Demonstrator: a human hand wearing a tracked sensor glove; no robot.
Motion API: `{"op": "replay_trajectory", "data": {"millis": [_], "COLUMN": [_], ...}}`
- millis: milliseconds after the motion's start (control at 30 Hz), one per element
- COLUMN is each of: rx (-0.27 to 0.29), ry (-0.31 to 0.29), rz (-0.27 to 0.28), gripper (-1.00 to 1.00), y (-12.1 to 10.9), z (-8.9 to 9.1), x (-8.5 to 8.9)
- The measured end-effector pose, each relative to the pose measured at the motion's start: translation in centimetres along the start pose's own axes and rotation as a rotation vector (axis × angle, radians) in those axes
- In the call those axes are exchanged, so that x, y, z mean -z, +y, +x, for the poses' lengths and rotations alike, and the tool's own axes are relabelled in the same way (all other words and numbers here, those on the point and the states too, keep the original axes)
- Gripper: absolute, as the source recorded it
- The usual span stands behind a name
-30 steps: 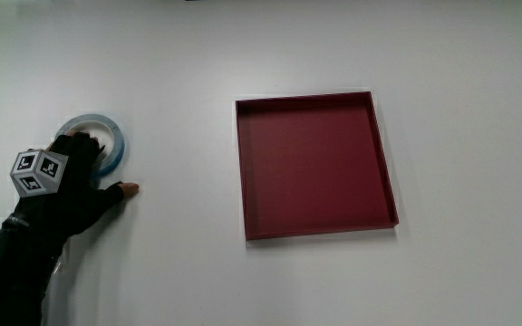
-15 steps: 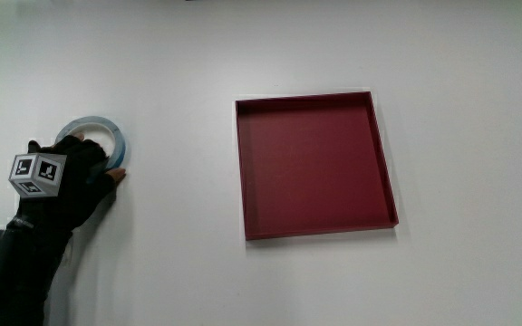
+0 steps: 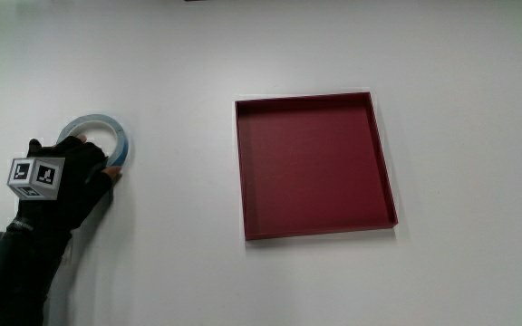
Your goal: Pick blue tape
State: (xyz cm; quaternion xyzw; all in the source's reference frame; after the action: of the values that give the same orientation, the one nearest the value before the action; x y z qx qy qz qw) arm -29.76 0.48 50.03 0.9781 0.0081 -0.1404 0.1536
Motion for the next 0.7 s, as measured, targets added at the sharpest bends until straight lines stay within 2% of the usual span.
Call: {"op": "replay_trajectory", "data": {"millis": [33, 100, 133, 167, 200, 233, 267, 300, 333, 400, 433, 533, 600, 700], "rx": [0.004, -0.008, 0.021, 0.018, 0.026, 0.032, 0.042, 0.052, 0.068, 0.081, 0.092, 0.115, 0.131, 0.18], "ry": [-0.007, -0.016, -0.006, -0.039, -0.019, -0.007, -0.034, -0.019, -0.012, -0.004, -0.026, -0.015, -0.047, -0.036], "rz": [0.005, -0.015, 0.025, -0.012, 0.023, 0.026, -0.001, 0.035, 0.042, 0.041, 0.036, 0.028, 0.027, 0.044], "gripper": [1.0, 1.0, 1.0, 1.0, 1.0, 1.0, 1.0, 1.0, 1.0, 1.0, 1.0, 1.0, 1.0, 1.0], "y": [0.0, 0.3, -0.3, 0.0, -0.4, -0.5, 0.0, -0.6, -0.7, -0.8, -0.8, -0.8, -0.8, -1.0], "z": [-0.3, -2.6, 0.0, -1.6, 0.2, 0.7, -1.2, 1.3, 1.7, 2.6, 2.8, 4.3, 5.1, 6.9], "x": [0.1, 1.8, -0.6, 0.8, -1.0, -1.5, 0.2, -2.0, -2.4, -3.1, -3.0, -4.0, -4.2, -5.0]}}
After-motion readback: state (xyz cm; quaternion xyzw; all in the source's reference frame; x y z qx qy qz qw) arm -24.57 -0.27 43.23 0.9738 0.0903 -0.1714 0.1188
